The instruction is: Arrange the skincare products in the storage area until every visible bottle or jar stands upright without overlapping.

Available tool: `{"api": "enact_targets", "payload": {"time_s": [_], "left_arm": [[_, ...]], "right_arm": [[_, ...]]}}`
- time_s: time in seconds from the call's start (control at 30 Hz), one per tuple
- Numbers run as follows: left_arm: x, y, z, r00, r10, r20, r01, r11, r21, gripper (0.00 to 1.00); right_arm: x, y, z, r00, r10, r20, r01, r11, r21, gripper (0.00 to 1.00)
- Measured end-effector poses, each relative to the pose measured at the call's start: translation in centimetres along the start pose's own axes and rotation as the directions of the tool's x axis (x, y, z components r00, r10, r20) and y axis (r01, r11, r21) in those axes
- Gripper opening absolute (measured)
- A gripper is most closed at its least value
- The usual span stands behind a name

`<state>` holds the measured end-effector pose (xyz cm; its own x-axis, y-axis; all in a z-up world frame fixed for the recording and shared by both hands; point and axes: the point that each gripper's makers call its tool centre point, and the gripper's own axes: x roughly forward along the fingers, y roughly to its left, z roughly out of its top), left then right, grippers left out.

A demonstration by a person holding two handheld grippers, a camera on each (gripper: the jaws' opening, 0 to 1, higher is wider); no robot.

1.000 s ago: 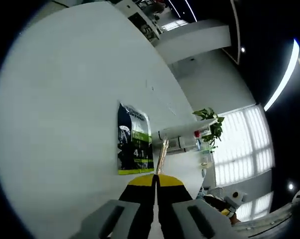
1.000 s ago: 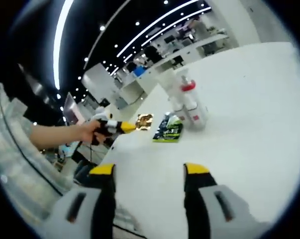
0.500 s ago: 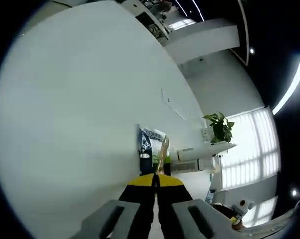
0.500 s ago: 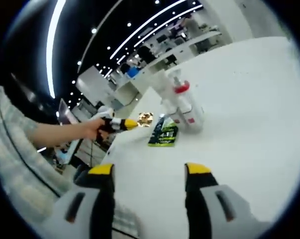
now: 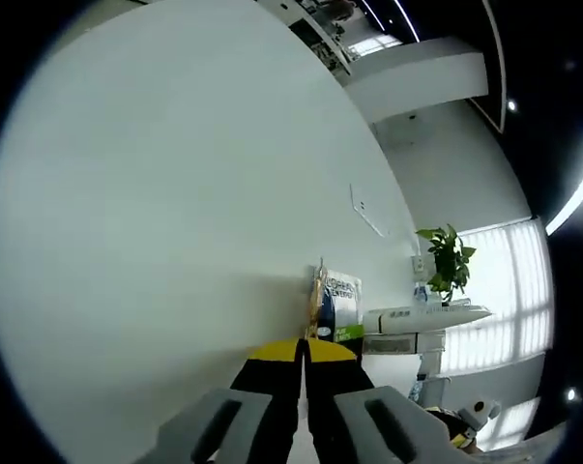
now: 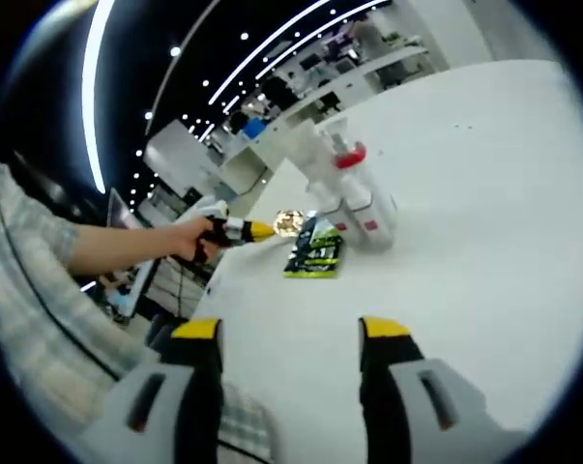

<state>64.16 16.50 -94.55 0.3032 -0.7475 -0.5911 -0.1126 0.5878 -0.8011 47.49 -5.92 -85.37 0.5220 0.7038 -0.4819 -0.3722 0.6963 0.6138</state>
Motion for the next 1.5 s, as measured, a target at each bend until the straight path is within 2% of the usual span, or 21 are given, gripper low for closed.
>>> {"api": "enact_targets", "payload": {"time_s": [0.23,0.4,0.7,0.97,1.23,1.3,1.5], "left_arm": [[0.1,0.9,0.1,0.999,0.045,-0.020,-0.045,0.999,-0.004,0.00],[0.0,1.1,-0.2,0.998,0.046,-0.037,-0.046,0.999,0.000,0.00],[0.0,1.8,0.5,0.998,0.060,-0.027,-0.060,0.998,-0.023,0.00],[-0.1,2.9,0.6,0.992,0.124,-0.038,-0.125,0.992,-0.023,0.02],[-0.3,2.9,0.6,0.989,0.137,-0.056,-0.139,0.990,-0.036,0.02],[-0.3,2.8,0.3,0.988,0.132,-0.076,-0.137,0.988,-0.070,0.03],[-0.8,2.9,0.1,0.982,0.162,-0.098,-0.168,0.984,-0.059,0.05]], "right_arm": [[0.1,-0.2,-0.2,1.000,-0.007,-0.006,0.007,1.000,0.010,0.55],[-0.1,-0.4,-0.3,1.000,-0.015,-0.001,0.015,1.000,0.022,0.55],[0.1,-0.3,-0.8,1.000,-0.013,-0.013,0.013,1.000,0.027,0.55],[0.0,-0.6,-0.9,1.000,-0.023,-0.014,0.023,0.999,0.035,0.54],[-0.1,-0.5,-1.0,1.000,-0.023,-0.011,0.024,0.999,0.039,0.54],[-0.1,-0.5,-1.1,1.000,-0.024,-0.012,0.024,0.999,0.038,0.54],[-0.2,-0.3,-1.2,1.000,-0.022,-0.010,0.022,0.999,0.037,0.54]]}}
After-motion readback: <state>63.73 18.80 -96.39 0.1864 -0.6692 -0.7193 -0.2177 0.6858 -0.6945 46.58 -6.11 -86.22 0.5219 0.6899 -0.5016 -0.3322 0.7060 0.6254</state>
